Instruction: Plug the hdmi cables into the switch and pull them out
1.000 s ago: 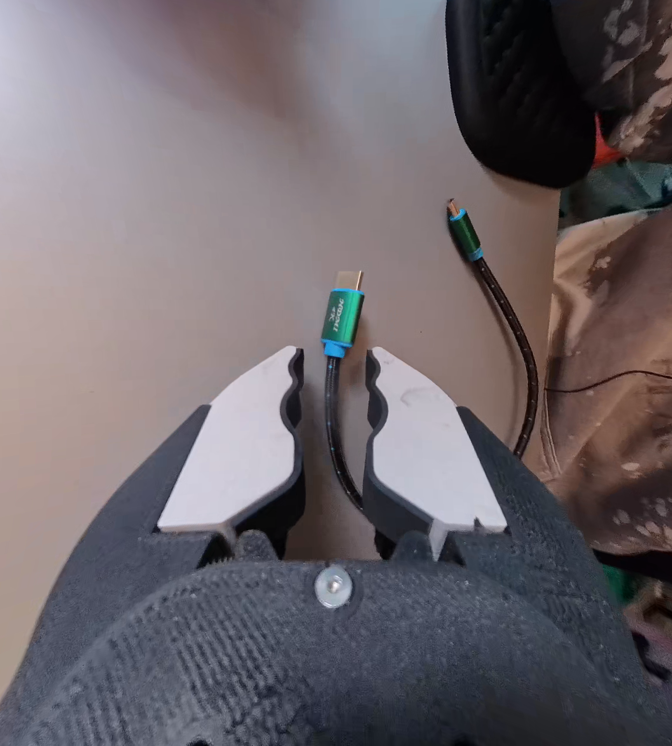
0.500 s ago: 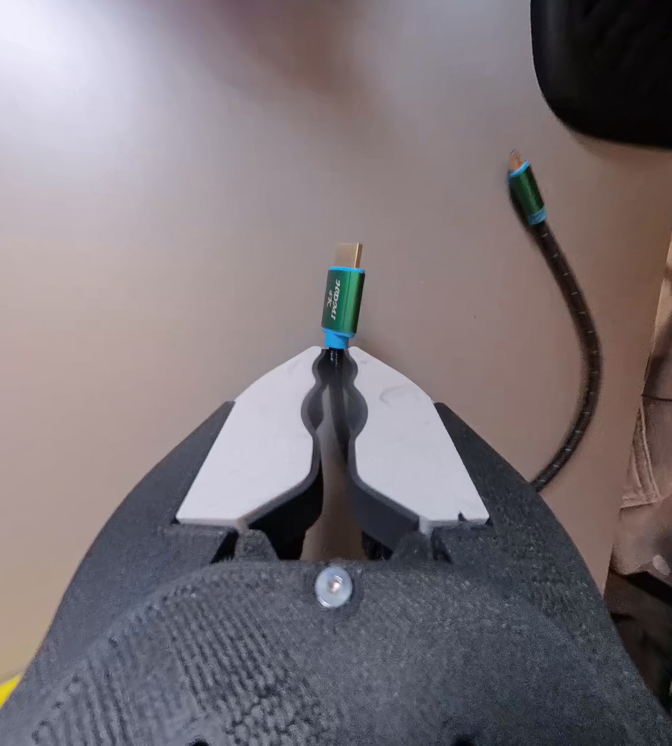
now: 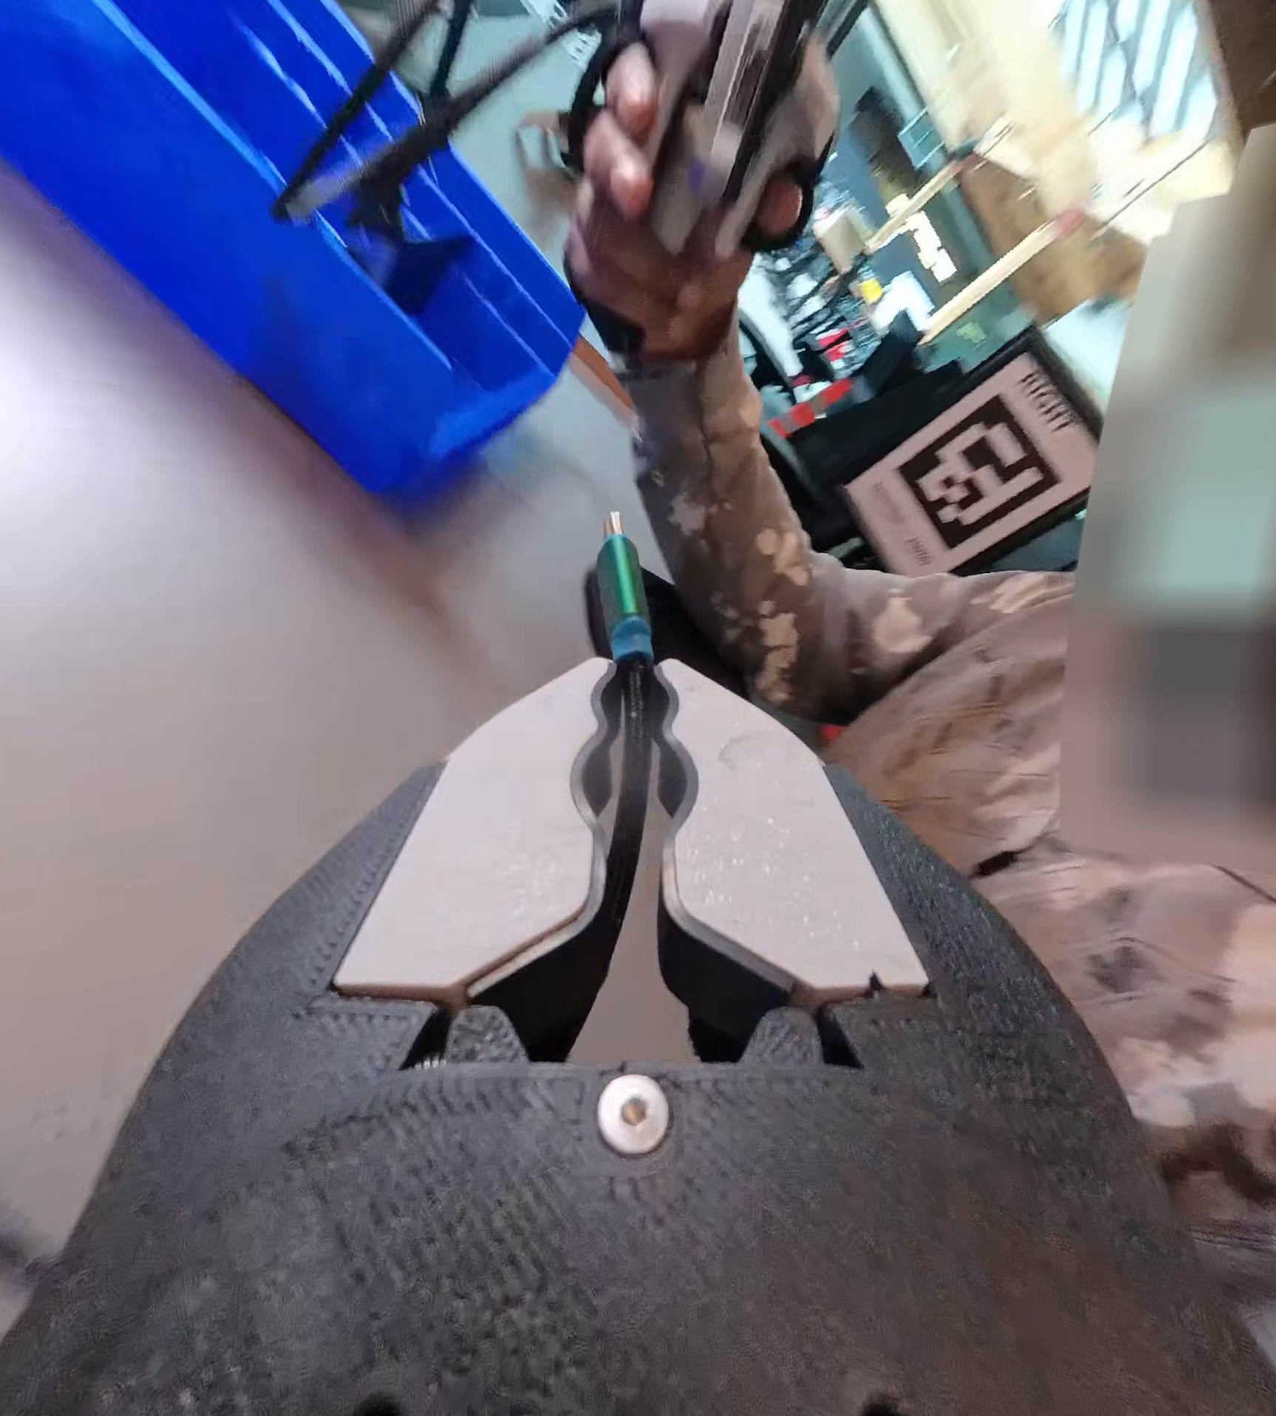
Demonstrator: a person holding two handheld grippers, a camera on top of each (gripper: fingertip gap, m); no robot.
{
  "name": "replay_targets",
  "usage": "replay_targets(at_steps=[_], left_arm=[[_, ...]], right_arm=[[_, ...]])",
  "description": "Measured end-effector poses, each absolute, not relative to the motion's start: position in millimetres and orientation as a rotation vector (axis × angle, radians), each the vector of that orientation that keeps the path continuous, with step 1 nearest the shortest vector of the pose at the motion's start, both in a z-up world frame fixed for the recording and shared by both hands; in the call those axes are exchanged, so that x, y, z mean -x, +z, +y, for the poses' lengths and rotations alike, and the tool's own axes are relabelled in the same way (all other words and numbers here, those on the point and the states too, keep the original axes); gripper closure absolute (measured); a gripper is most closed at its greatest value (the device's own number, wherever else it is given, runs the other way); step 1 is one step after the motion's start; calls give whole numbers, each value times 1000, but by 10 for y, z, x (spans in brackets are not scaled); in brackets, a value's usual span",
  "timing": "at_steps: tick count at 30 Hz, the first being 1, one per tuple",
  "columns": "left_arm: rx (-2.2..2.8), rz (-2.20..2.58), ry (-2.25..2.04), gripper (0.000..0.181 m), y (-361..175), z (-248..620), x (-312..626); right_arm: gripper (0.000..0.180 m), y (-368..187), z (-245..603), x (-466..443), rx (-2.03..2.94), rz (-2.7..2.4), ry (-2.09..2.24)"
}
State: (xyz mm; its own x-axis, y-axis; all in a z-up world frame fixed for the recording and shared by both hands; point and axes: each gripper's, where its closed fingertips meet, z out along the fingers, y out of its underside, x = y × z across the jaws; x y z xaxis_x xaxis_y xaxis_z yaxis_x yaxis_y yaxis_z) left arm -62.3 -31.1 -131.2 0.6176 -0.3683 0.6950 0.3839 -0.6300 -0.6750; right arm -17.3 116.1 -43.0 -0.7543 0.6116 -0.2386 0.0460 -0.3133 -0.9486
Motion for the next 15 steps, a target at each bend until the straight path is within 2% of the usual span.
replay_targets(at_steps=[3, 11, 15], left_arm=[[2054, -51, -1125, 173, -1693, -379, 359], [2496, 250, -435, 174, -2748, -526, 153], [2532, 321, -201, 173, -3029, -517, 193]], right_arm=[[156, -423, 1149, 165, 830, -1563, 2123], [156, -421, 1110, 162, 826, -1573, 2116], [156, -419, 1097, 158, 824, -1578, 2110]])
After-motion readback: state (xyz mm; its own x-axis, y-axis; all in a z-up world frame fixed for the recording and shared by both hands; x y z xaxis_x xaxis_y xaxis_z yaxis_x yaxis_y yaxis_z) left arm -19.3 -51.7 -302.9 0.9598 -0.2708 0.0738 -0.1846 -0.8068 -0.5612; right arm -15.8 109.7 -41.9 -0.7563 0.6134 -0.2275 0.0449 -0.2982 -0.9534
